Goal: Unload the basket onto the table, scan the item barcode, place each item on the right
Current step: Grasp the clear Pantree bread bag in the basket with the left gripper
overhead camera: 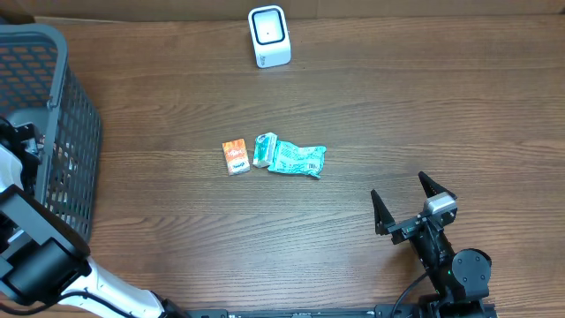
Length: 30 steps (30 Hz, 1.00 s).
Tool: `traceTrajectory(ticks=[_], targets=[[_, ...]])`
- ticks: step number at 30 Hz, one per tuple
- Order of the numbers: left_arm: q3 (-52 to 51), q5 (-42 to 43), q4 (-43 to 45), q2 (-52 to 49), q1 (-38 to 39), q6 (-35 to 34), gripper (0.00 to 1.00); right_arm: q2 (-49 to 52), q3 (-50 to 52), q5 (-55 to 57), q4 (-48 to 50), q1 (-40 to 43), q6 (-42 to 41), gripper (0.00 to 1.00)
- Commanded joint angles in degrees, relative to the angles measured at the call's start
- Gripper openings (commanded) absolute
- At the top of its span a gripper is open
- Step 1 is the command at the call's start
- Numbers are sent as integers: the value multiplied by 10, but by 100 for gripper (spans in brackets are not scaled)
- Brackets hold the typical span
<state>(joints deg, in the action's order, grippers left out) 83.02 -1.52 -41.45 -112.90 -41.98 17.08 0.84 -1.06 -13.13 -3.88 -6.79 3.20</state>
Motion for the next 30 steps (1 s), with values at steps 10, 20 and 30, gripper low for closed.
traceTrajectory(ticks=[10, 20, 30], targets=[[52, 1, -15, 146, 5, -63, 10, -7, 6, 0, 4, 0, -1, 100], [-58, -32, 8, 108, -25, 12, 89, -7, 6, 0, 4, 0, -1, 100], [-72, -33, 44, 55, -45, 16, 98, -7, 6, 0, 4, 0, -1, 100]])
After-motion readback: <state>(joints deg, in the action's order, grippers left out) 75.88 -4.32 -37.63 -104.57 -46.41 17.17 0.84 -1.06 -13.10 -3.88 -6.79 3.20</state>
